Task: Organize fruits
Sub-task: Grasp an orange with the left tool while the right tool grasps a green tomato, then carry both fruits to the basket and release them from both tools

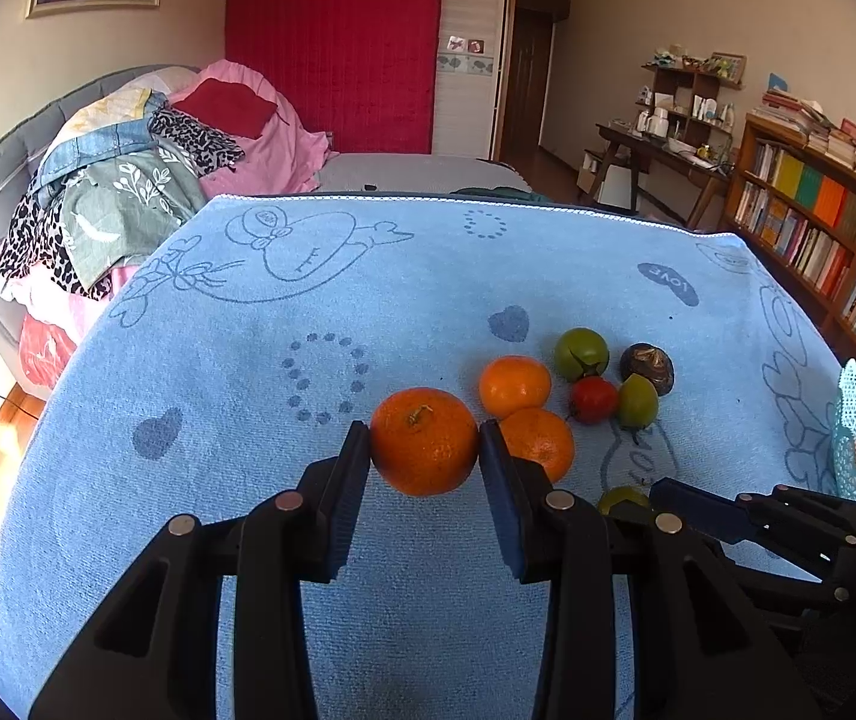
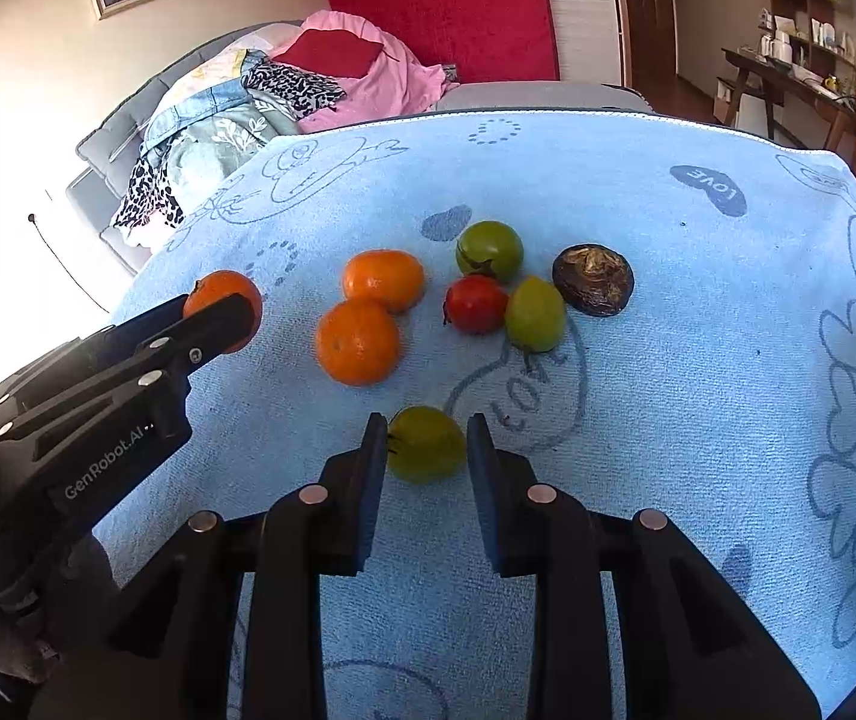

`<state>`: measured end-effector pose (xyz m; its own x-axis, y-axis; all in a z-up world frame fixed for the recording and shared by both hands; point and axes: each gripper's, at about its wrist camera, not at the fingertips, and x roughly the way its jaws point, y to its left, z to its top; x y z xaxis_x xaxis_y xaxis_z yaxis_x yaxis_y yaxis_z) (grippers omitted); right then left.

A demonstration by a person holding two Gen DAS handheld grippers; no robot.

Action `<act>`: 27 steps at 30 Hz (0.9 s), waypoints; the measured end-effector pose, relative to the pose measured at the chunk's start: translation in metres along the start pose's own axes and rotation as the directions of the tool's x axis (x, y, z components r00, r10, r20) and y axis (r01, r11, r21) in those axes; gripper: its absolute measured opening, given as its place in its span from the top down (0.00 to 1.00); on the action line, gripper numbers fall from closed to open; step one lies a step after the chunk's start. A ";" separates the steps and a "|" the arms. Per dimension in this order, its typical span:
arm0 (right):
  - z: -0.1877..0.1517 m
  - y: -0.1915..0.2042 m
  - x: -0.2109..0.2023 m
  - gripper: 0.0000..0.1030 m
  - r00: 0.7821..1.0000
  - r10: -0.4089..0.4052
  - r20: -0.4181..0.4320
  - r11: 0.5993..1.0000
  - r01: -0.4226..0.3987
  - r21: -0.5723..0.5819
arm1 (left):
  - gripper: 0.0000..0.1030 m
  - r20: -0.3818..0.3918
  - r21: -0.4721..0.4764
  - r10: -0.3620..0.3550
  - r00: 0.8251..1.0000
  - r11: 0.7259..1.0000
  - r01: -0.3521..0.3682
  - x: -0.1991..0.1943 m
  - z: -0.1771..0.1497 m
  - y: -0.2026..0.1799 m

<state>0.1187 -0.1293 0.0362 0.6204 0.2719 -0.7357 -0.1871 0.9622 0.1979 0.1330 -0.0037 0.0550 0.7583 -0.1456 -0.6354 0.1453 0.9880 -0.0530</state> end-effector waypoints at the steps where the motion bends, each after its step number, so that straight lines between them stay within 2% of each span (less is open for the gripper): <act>1: -0.001 0.002 0.001 0.71 1.000 -0.011 0.002 1.000 0.011 -0.009 | 0.63 -0.001 -0.003 0.000 1.000 1.000 0.000 0.000 0.000 0.001; 4: -0.001 0.002 0.005 0.69 1.000 -0.010 -0.003 1.000 0.010 -0.004 | 0.63 -0.006 -0.010 0.001 1.000 1.000 -0.001 0.002 0.000 0.002; 8: -0.001 -0.003 0.015 0.69 0.999 0.032 -0.034 0.999 -0.031 0.033 | 0.63 -0.008 -0.009 0.000 1.000 1.000 0.000 0.002 0.000 0.002; 13: -0.003 -0.003 0.013 0.69 0.999 0.030 -0.029 0.999 -0.029 0.036 | 0.63 -0.008 -0.003 0.000 1.000 1.000 0.000 0.002 -0.001 0.001; 20: -0.011 -0.010 -0.012 0.70 0.999 0.034 0.008 0.997 -0.034 0.063 | 0.63 0.001 0.008 0.007 1.000 1.000 -0.007 0.000 -0.001 -0.001; 27: -0.025 -0.025 -0.054 0.70 0.998 0.026 0.057 0.994 -0.032 0.101 | 0.63 0.009 0.036 0.006 1.000 0.999 -0.006 -0.009 -0.004 -0.014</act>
<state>0.0705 -0.1684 0.0549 0.6580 0.2974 -0.6918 -0.1286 0.9496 0.2859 0.1217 -0.0162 0.0584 0.7647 -0.1401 -0.6290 0.1630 0.9864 -0.0215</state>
